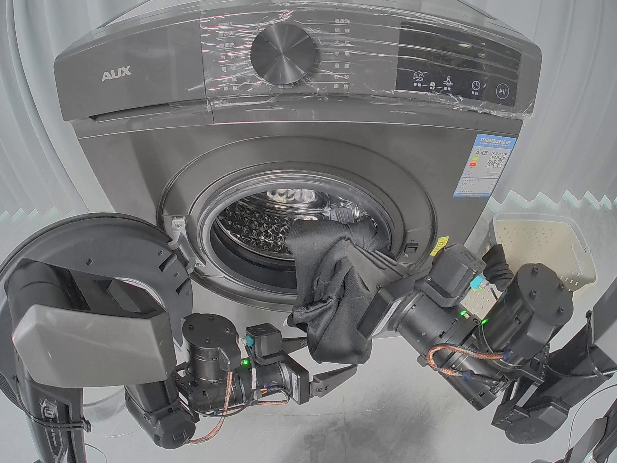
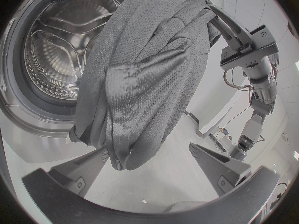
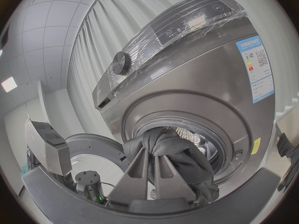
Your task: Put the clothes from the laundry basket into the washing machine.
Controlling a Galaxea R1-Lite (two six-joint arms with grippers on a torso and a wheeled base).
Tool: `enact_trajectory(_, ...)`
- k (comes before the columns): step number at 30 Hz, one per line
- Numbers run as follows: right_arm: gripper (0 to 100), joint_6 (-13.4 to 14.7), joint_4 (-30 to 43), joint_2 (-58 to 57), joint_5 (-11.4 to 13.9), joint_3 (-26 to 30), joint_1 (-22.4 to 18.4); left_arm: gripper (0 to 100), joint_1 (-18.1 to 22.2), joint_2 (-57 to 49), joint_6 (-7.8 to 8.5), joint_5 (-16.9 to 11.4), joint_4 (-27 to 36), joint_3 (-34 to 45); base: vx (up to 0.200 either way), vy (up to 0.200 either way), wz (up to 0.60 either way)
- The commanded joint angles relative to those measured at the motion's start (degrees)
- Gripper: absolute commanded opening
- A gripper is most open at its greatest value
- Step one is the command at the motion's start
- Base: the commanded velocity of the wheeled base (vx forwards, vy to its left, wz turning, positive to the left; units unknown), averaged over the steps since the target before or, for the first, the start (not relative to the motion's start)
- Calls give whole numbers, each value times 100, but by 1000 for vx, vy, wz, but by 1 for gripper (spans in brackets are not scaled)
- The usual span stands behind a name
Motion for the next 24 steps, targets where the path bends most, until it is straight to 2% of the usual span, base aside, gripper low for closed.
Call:
enact_trajectory(1, 0, -1, -3, 5, 1, 2, 14, 100, -8, 36, 10, 10, -3, -98, 0, 0, 0)
enact_trajectory(12, 0, 7, -3, 5, 1, 20, 23, 100, -79, 177, 10, 141, -12, -301, 0, 0, 0)
enact_trajectory(15, 0, 7, -3, 5, 1, 20, 23, 100, -105, 186, 19, 256, -12, -309, 0, 0, 0)
enact_trajectory(16, 0, 7, -3, 5, 1, 20, 23, 0, -105, 194, 19, 308, -12, -318, 0, 0, 0)
enact_trajectory(24, 0, 34, -12, 5, -8, 46, 23, 0, -105, 247, 19, 352, -12, -432, 0, 0, 0)
